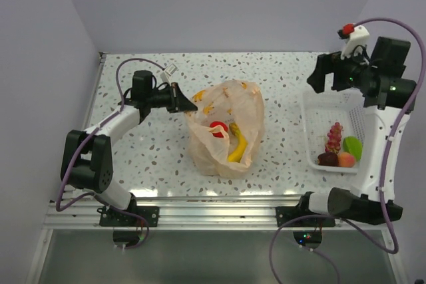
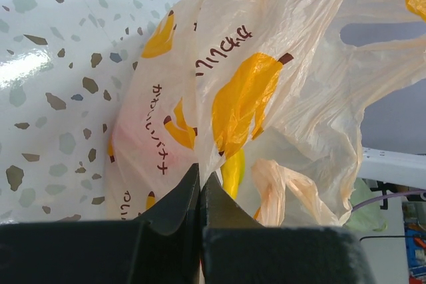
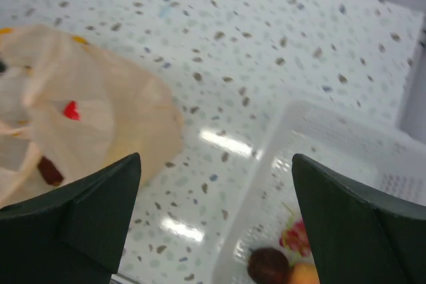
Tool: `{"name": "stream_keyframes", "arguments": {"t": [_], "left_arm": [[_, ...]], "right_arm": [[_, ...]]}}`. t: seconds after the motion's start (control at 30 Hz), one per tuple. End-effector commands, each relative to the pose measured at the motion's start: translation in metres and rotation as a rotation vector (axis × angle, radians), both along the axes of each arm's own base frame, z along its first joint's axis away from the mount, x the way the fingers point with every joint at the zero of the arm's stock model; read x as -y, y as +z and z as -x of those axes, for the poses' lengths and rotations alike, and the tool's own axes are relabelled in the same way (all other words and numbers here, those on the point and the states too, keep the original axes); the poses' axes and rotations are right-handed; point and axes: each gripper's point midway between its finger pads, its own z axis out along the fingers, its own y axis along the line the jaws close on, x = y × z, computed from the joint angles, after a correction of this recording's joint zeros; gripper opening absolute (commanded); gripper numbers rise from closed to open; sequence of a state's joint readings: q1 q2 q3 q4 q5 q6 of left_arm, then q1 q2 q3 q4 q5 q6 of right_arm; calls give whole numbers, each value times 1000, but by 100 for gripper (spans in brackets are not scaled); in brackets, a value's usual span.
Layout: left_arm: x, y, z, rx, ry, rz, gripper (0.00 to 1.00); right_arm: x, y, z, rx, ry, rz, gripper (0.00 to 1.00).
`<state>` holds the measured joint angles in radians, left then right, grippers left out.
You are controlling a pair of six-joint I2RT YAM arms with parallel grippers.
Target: Place the fake fruits into the plastic bag and tie a complex knot
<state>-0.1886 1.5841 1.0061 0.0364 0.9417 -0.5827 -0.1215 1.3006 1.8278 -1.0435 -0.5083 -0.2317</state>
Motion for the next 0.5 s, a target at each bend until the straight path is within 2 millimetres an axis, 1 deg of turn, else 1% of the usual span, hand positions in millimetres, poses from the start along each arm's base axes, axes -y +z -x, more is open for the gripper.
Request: {"name": "stream_keyframes", "arguments": {"t": [0.0, 0.03, 0.07, 0.1, 0.17, 0.2, 0.23, 0.27, 0.3, 0.37, 0.4, 0.47], "left_arm": [[-1, 26, -8, 79, -1, 26, 0], [0, 27, -8, 84, -3, 29, 0], [0, 28, -9, 85, -5, 30, 0], [0, 27, -9, 81, -5, 29, 0], [0, 29, -10, 86, -6, 30, 0], [0, 28, -11, 84, -4, 28, 0], [0, 29, -11, 85, -5, 30, 0], [0, 28, -12, 81, -4, 30, 0], [1, 27, -13, 79, -3, 31, 0], [1, 25, -13, 75, -3, 30, 0], [1, 25, -14, 73, -3, 30, 0], [1, 25, -13, 73, -2, 28, 0]], "right_arm": [[88, -62, 12, -254, -220, 87, 98], [104, -74, 18, -311, -260, 96, 98], [132, -86, 25, -368, -343, 135, 98], [143, -107, 30, -439, -366, 145, 98], [164, -131, 38, -504, -437, 190, 98], [172, -159, 52, -592, -491, 210, 98], [183, -169, 48, -581, -539, 231, 98], [186, -183, 52, -607, -561, 235, 99], [190, -207, 57, -658, -601, 234, 99], [189, -229, 60, -708, -609, 219, 99], [189, -243, 59, -726, -626, 201, 99], [189, -260, 55, -749, -628, 177, 99]]}}
